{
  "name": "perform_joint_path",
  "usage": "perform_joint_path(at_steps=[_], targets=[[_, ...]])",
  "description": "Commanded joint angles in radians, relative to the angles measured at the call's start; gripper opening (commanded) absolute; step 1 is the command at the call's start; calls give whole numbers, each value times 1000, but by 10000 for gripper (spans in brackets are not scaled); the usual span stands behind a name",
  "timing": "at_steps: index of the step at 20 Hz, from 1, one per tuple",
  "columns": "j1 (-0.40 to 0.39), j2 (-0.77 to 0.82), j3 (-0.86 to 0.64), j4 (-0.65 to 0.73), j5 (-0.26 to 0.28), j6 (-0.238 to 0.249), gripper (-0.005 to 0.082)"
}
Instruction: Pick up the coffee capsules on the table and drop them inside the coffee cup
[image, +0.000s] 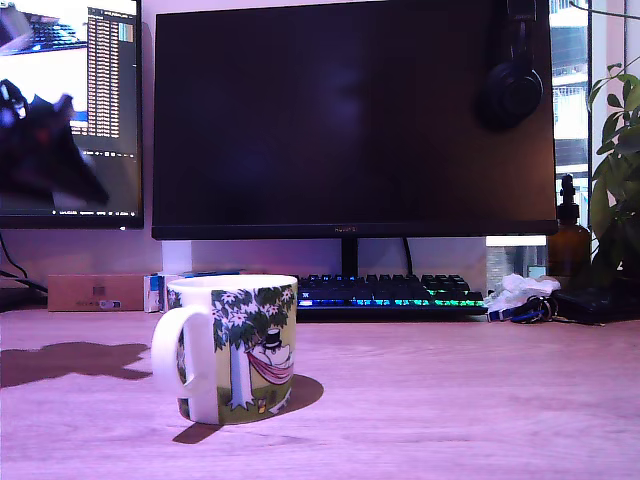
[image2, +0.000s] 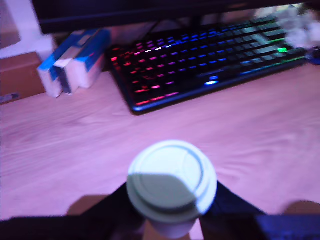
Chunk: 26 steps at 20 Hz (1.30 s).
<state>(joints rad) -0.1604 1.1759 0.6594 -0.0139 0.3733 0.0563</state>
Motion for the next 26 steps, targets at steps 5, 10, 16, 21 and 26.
perform_joint_path(at_steps=[5,10,16,21,26], targets=[[-59,-39,-2,-95,0,5,178],[-137,-39,35,-207,0,19,179],[-235,-37,113,-312,0,23,181],[-308,-36,117,-338,0,22,181],[-369,-22,134,-380,-17,14,181]])
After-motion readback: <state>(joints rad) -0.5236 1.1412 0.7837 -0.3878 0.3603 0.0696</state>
